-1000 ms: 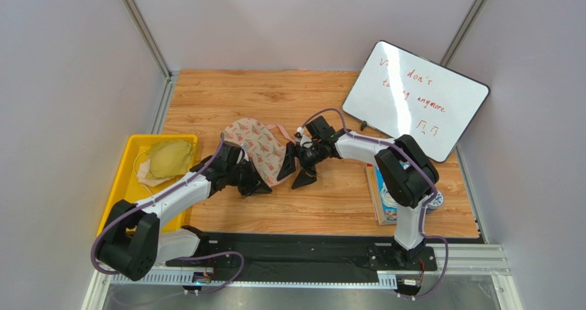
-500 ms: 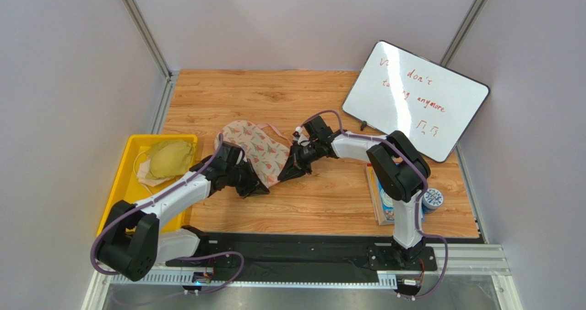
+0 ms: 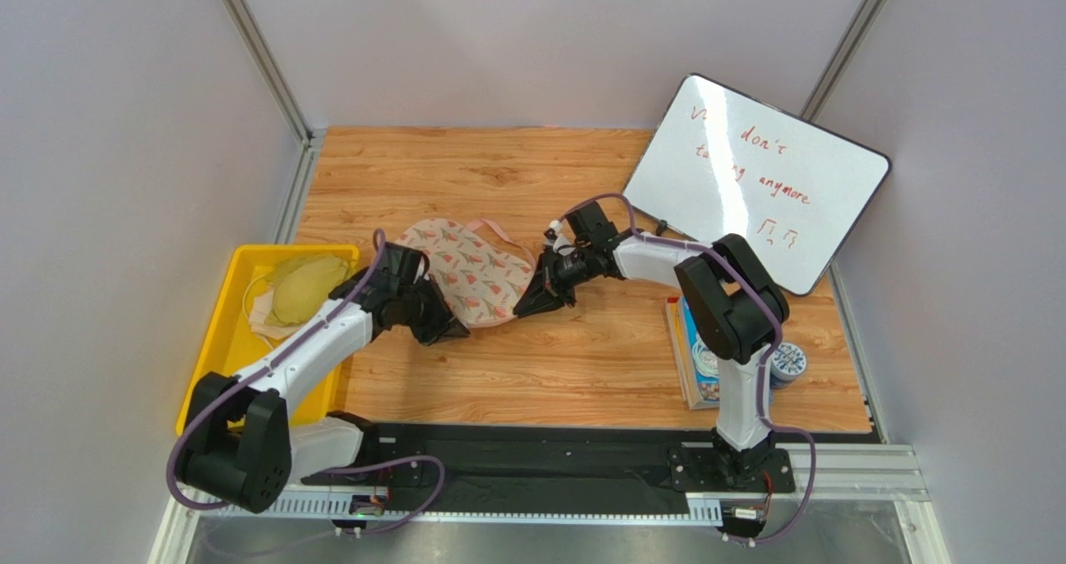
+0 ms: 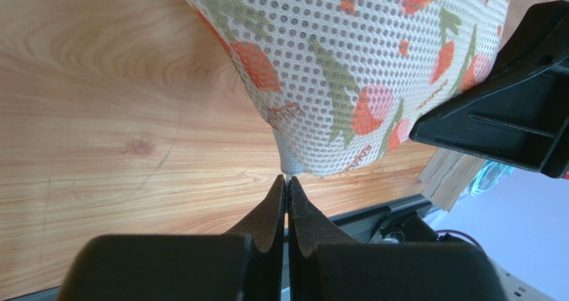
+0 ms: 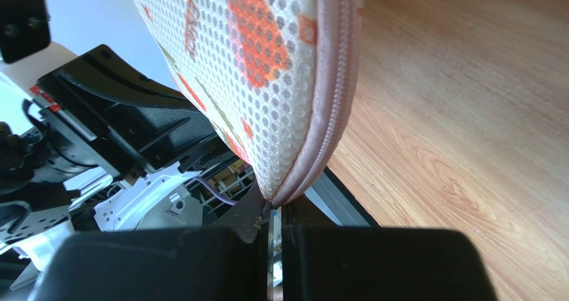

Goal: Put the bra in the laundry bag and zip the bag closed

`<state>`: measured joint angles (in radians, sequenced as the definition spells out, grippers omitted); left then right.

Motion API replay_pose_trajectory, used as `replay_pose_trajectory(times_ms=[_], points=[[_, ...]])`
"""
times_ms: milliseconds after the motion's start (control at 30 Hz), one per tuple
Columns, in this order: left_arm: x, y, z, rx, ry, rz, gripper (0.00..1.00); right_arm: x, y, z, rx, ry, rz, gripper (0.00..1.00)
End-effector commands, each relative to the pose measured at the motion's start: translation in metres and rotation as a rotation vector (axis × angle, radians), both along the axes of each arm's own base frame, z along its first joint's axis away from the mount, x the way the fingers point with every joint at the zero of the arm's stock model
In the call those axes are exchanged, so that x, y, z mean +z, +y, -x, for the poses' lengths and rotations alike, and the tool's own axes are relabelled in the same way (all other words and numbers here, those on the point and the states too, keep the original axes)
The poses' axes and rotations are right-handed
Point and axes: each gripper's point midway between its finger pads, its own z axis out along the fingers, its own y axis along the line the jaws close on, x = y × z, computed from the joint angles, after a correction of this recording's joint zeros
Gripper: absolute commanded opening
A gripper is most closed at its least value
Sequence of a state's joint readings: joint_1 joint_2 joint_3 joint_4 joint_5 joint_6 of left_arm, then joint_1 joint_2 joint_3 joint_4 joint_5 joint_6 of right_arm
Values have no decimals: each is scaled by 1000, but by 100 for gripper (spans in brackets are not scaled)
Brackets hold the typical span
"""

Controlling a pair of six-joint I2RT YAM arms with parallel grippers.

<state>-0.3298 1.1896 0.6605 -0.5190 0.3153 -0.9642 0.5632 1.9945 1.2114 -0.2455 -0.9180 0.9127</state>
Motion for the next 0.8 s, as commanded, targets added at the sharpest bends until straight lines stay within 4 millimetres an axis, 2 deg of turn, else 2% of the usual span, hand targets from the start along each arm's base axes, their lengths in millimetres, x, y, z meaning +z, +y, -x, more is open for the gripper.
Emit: replay_pose_trajectory(times_ms=[0, 33, 67, 133, 167, 200, 233, 267, 333, 367, 433, 467, 533, 567, 600, 633, 667, 700, 733, 767], points=[[23, 5, -24, -101, -69, -75, 0, 15, -3, -32, -31, -104, -2, 0], [28, 3, -27, -129, -78, -75, 0, 17, -1, -40, -31, -135, 1, 0], [33, 0, -30, -157, -85, -74, 11, 12, -3, -42, -32, -126, 22, 0], [53, -8, -35, -220, -131, -53, 24, 14, -4, -59, -48, -169, 45, 0], [62, -11, -35, -231, -160, -52, 35, 6, -9, -60, -36, -170, 77, 0], [81, -11, -37, -238, -227, -60, 40, 4, -14, -66, -40, -180, 100, 1], [89, -17, -32, -275, -262, -68, 61, 8, -16, -79, -49, -223, 126, 2], [102, -18, -25, -286, -300, -67, 65, -2, -22, -76, -29, -211, 165, 4], [112, -25, -12, -313, -334, -56, 67, -5, -33, -87, -37, -240, 220, 10], [115, -27, -5, -321, -346, -48, 68, -3, -38, -88, -31, -238, 259, 19], [118, -26, 13, -321, -373, -31, 68, -8, -50, -93, -17, -291, 338, 30], [118, -30, 24, -326, -370, -12, 68, -7, -56, -92, -7, -292, 370, 41], [114, -26, 42, -320, -387, 16, 69, -8, -69, -93, 0, -329, 439, 52], [120, -23, 50, -305, -417, 46, 69, -8, -75, -89, 8, -325, 473, 61], [110, -20, 57, -301, -406, 47, 69, -11, -83, -85, 17, -332, 504, 66], [109, -16, 62, -293, -414, 53, 70, -3, -89, -85, 8, -365, 534, 70], [114, -12, 68, -273, -448, 72, 70, -1, -95, -82, 5, -375, 556, 80], [107, -7, 71, -257, -445, 64, 70, -9, -105, -71, 11, -359, 591, 84], [109, -5, 73, -246, -460, 70, 71, 7, -112, -73, -18, -419, 601, 91], [114, -1, 78, -233, -497, 87, 71, 7, -117, -68, -22, -429, 616, 100]])
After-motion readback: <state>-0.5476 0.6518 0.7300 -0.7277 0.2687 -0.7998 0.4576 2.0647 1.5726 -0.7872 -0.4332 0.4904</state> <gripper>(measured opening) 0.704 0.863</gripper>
